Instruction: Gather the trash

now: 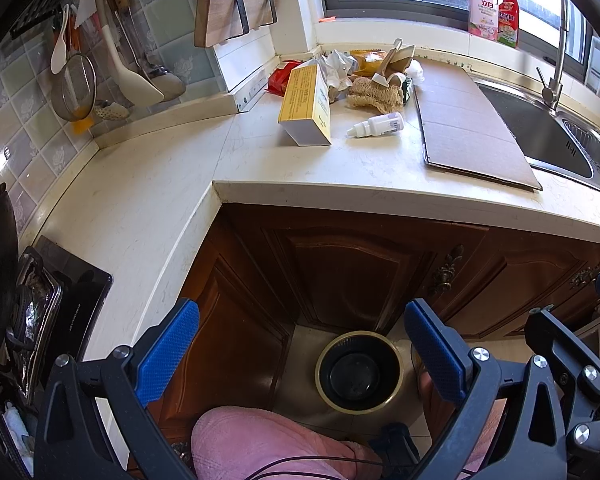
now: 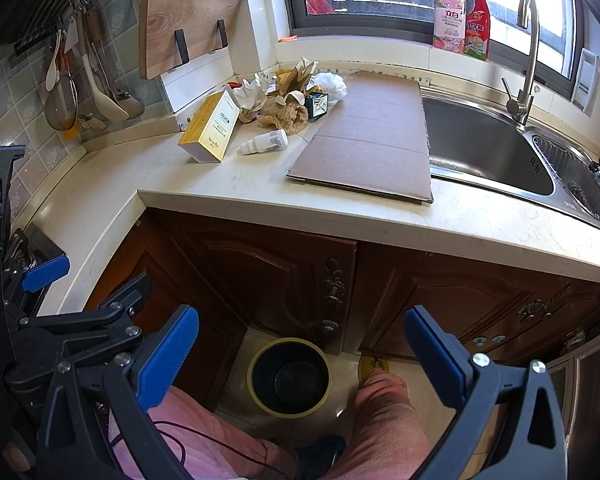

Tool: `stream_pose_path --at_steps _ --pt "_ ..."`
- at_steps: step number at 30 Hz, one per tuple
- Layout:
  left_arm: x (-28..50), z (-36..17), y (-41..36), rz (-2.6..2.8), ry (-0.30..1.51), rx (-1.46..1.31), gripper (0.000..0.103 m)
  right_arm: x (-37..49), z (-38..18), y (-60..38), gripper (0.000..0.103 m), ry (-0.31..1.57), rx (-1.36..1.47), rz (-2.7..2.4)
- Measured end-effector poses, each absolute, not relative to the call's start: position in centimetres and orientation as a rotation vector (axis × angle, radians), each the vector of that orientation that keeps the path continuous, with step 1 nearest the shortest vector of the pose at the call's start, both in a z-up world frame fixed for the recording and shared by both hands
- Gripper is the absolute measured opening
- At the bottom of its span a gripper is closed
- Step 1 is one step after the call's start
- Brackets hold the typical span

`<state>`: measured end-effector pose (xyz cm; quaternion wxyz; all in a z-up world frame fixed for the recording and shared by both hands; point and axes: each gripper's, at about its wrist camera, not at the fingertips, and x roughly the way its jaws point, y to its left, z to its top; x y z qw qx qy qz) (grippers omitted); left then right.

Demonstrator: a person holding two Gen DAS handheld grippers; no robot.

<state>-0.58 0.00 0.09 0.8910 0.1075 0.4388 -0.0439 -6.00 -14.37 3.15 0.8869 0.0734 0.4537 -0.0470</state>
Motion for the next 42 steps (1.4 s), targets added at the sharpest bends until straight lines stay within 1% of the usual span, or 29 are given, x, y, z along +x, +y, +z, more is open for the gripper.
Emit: stream_pose_path --at_steps 18,25,42 --pt "-1.0 0.0 0.3 -0.099 0.904 0.212 0.101 -6.4 3.8 -13.7 0.103 0.917 0.149 -0.098" --pt "-1.5 1.3 0.5 -0.109 0.864 0.183 0.101 -6.7 4.9 -14.1 0.103 0.877 0.149 -0.099" --pt "-0.5 2.7 1.0 -0.123 0.849 0.158 0.101 -6.1 5.3 -13.7 0.103 0.854 0.126 -0.089"
